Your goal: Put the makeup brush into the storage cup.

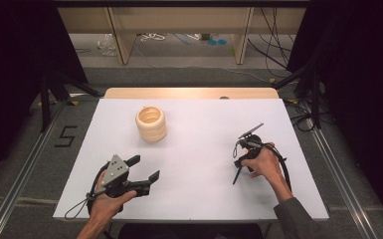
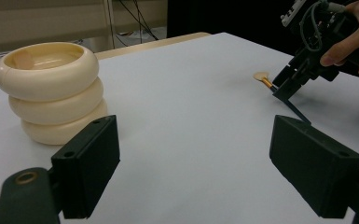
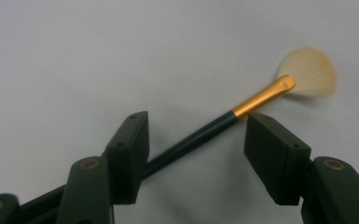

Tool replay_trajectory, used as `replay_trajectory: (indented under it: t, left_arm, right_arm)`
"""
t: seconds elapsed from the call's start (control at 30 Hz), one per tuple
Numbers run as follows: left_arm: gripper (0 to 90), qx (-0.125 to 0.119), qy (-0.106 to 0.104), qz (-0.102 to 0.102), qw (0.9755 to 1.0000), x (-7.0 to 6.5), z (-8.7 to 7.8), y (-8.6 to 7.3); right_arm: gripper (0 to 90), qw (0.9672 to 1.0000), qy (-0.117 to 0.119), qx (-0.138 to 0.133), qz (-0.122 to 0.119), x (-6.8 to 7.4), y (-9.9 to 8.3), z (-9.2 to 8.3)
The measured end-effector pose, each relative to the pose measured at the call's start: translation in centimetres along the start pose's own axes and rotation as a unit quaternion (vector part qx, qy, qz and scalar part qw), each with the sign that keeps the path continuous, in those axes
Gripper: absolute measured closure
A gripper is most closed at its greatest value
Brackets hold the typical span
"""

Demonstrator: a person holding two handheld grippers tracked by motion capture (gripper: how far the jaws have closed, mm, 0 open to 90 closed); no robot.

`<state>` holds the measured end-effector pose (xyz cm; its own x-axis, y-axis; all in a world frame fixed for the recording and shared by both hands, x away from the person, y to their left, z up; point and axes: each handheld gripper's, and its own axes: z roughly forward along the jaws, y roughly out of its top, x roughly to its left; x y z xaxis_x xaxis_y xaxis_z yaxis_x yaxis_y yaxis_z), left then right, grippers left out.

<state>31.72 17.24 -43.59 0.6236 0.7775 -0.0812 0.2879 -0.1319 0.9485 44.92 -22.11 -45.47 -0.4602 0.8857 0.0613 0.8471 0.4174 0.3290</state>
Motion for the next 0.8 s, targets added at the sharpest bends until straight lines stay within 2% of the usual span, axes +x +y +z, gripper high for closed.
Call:
replay_trajectory:
  t: [0.17,0.33,0.37,0.4,0.43,0.5,0.53,0.57,0.6,0.63,0.67,0.7,0.73,0.77,0.8]
  left_arm:
    - [15.9,0.0,0.0,0.0,1.0,0.0,0.0,0.0]
    - [15.9,0.0,0.0,0.0,1.0,-0.01,-0.01,0.0]
    - [15.9,0.0,0.0,0.0,1.0,-0.01,-0.01,0.0]
    - [15.9,0.0,0.0,0.0,1.0,-0.01,0.0,0.0]
    - [15.9,0.001,0.0,0.0,1.0,-0.01,0.01,0.0]
    - [15.9,0.0,0.0,-0.001,1.0,-0.03,0.02,-0.01]
    - [15.9,0.0,0.0,-0.001,1.0,-0.03,0.02,-0.01]
    - [15.9,0.0,0.0,-0.001,1.0,-0.03,0.02,0.0]
    - [15.9,0.0,0.0,0.0,1.0,-0.02,0.0,0.0]
    - [15.9,0.0,0.001,0.0,1.0,-0.01,-0.02,0.01]
    - [15.9,0.0,0.0,0.002,1.0,0.01,-0.04,0.02]
    - [15.9,0.0,0.0,0.002,1.0,0.01,-0.04,0.02]
    - [15.9,0.0,0.0,0.002,1.0,0.01,-0.05,0.02]
    - [16.0,0.0,0.001,0.003,1.0,0.01,-0.04,0.02]
    - [15.9,0.0,0.001,0.002,1.0,0.0,-0.03,0.01]
  right_arm:
    - [42.9,0.9998,-0.002,0.017,-0.005,0.06,0.06,0.15]
    - [44.8,0.9997,-0.006,0.021,-0.009,0.03,0.09,0.14]
    - [45.4,0.9996,-0.01,0.02,-0.016,-0.06,0.12,0.16]
    - [46.0,0.9996,0.0,0.02,-0.021,-0.22,0.12,0.15]
    - [46.4,0.9994,-0.008,0.029,-0.017,-0.09,0.17,0.14]
    - [47.4,0.9994,-0.009,0.032,-0.013,0.1,0.19,0.16]
    - [48.0,0.9991,-0.014,0.032,-0.024,0.04,0.26,0.16]
    - [48.8,0.9992,-0.007,0.033,-0.023,0.09,0.26,0.19]
    - [49.0,0.9987,-0.02,0.031,-0.035,0.02,0.29,0.24]
    - [49.4,0.9985,-0.014,0.034,-0.04,-0.05,0.29,0.23]
    - [49.7,0.9984,-0.014,0.035,-0.042,-0.09,0.39,0.23]
    - [50.3,0.9986,0.0,0.037,-0.038,-0.11,0.4,0.23]
    - [51.2,0.9984,-0.012,0.04,-0.038,-0.02,0.46,0.21]
    - [52.8,0.998,-0.011,0.041,-0.046,-0.21,0.54,0.21]
    - [53.9,0.9981,-0.01,0.043,-0.043,-0.2,0.55,0.2]
